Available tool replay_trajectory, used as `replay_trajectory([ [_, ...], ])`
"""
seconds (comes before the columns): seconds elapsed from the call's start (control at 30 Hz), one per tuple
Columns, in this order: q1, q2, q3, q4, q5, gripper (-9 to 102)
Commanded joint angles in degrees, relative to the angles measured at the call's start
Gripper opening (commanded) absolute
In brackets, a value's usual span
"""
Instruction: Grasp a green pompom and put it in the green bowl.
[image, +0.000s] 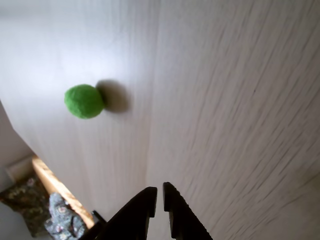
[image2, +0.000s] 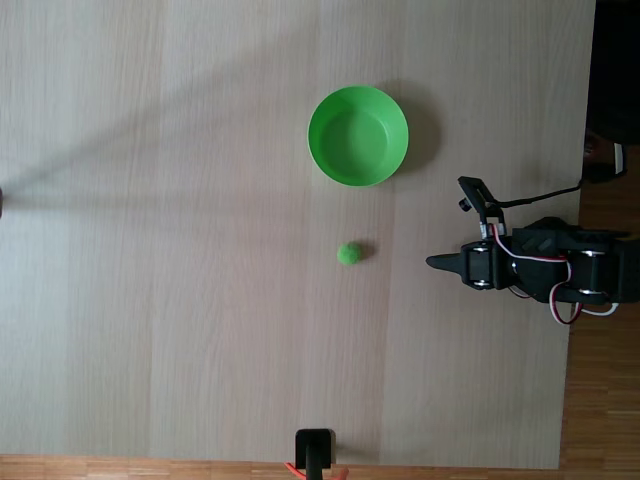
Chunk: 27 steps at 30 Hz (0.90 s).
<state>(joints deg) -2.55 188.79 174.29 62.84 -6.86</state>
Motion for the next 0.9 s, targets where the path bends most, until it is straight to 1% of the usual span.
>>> replay_trajectory([
  [0.0, 0.5, 3.2, -0.4, 0.2, -0.3, 0],
  [0.67, 0.5, 3.2, -1.1, 0.2, -0.4, 0],
  [0.87, 0.9, 1.6, -6.9, 0.4, -0.4, 0],
])
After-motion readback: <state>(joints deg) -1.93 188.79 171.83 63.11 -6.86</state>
